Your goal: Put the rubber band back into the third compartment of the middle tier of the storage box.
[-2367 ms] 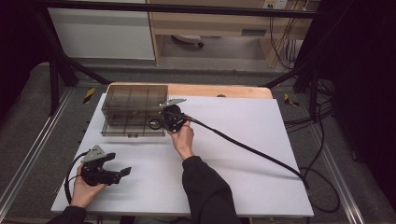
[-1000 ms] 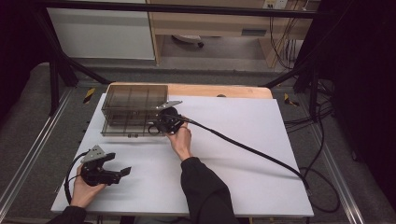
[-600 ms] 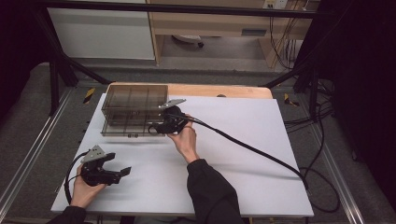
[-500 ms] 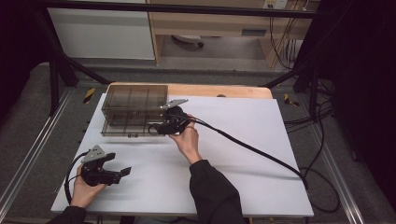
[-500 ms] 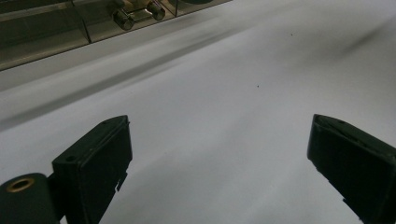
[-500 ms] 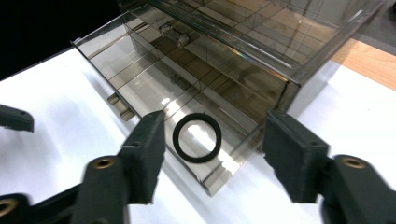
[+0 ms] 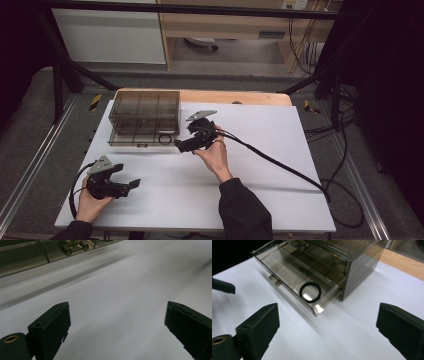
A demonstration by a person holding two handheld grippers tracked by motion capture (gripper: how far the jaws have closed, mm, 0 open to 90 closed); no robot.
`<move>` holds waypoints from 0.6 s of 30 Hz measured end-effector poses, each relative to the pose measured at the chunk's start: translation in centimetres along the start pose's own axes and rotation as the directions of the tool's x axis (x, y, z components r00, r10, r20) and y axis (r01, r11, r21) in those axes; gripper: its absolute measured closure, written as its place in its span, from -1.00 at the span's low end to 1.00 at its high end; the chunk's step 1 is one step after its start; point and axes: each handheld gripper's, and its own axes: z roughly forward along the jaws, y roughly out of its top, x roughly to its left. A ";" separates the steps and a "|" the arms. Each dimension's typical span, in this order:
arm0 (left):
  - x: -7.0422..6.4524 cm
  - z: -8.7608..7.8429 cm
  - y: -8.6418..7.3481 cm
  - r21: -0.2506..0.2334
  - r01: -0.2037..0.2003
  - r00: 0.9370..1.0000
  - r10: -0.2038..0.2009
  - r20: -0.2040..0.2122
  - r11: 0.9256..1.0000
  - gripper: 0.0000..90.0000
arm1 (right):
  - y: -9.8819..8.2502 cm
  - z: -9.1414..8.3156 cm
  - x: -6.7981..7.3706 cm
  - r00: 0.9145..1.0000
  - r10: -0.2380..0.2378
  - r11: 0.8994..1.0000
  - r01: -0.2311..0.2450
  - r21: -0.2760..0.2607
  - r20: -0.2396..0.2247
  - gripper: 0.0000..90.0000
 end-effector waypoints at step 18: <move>-0.1 0.1 0.0 0.003 -0.001 1.000 0.001 -0.002 1.000 -0.86 | -4.5 -4.2 -3.2 0.999 0.041 0.999 -0.041 0.009 0.012 -0.97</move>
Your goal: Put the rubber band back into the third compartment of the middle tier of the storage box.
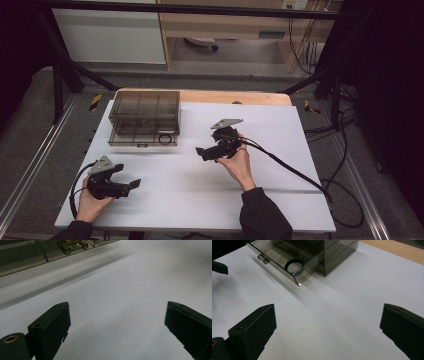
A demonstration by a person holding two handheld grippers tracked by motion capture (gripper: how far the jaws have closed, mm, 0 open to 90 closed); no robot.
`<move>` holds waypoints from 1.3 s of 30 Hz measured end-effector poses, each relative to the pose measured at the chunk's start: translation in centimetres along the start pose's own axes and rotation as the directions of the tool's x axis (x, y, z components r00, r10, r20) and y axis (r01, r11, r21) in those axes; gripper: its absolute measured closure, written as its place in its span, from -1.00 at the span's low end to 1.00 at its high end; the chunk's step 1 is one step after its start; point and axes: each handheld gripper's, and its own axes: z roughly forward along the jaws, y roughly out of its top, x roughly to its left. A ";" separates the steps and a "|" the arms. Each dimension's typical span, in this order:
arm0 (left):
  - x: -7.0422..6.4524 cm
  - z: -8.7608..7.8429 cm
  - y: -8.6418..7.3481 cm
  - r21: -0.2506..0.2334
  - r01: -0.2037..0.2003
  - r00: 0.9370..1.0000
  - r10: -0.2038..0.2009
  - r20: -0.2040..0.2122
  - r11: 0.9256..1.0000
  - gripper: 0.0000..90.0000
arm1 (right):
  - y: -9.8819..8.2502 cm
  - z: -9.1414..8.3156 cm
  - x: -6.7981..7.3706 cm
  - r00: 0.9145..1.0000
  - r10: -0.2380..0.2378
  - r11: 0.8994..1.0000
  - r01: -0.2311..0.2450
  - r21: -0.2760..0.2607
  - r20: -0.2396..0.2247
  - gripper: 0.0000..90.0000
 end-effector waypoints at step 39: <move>-0.2 0.2 -0.1 0.013 -0.008 1.000 0.008 0.000 1.000 -0.86 | -13.3 -9.3 -6.6 0.997 0.072 0.997 -0.072 -0.026 0.001 -0.99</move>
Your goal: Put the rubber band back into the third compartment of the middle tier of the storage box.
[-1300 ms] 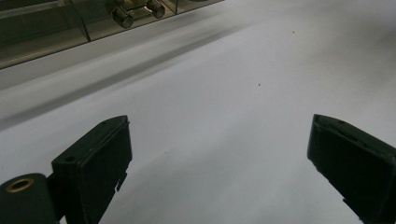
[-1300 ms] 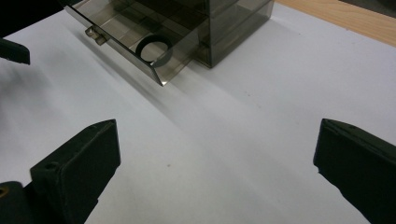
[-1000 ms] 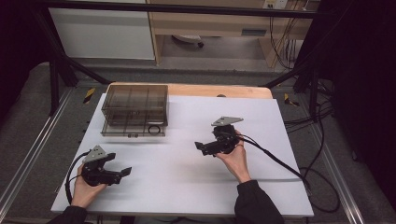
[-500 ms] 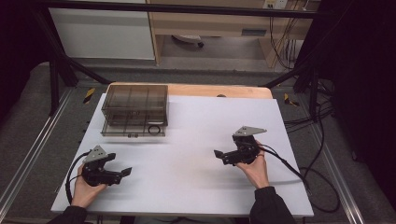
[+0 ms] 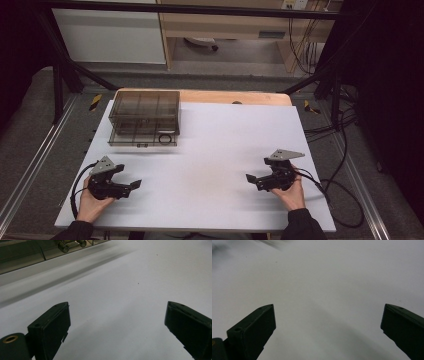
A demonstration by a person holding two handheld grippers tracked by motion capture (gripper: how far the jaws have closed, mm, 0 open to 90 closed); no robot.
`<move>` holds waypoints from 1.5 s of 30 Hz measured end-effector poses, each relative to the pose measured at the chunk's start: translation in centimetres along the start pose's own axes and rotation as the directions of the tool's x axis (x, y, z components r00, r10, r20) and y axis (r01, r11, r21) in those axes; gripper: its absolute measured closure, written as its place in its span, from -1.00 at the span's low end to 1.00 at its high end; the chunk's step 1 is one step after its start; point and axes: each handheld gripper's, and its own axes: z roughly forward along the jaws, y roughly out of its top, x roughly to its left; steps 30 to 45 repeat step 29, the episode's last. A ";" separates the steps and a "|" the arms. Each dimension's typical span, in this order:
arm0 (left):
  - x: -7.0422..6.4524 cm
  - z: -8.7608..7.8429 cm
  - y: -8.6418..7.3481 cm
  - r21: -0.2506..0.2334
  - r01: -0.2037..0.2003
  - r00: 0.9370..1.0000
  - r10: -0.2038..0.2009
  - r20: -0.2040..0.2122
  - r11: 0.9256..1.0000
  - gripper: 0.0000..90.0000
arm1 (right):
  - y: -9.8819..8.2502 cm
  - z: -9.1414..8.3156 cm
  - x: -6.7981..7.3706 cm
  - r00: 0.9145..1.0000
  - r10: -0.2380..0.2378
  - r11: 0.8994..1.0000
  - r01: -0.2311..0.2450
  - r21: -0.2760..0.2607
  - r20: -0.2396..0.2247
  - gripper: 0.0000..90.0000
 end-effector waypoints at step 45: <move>-0.2 0.2 -0.1 0.006 -0.010 1.000 0.010 0.008 1.000 -0.85 | -4.0 -2.2 -2.0 0.999 0.037 0.999 -0.038 -0.012 -0.030 -0.98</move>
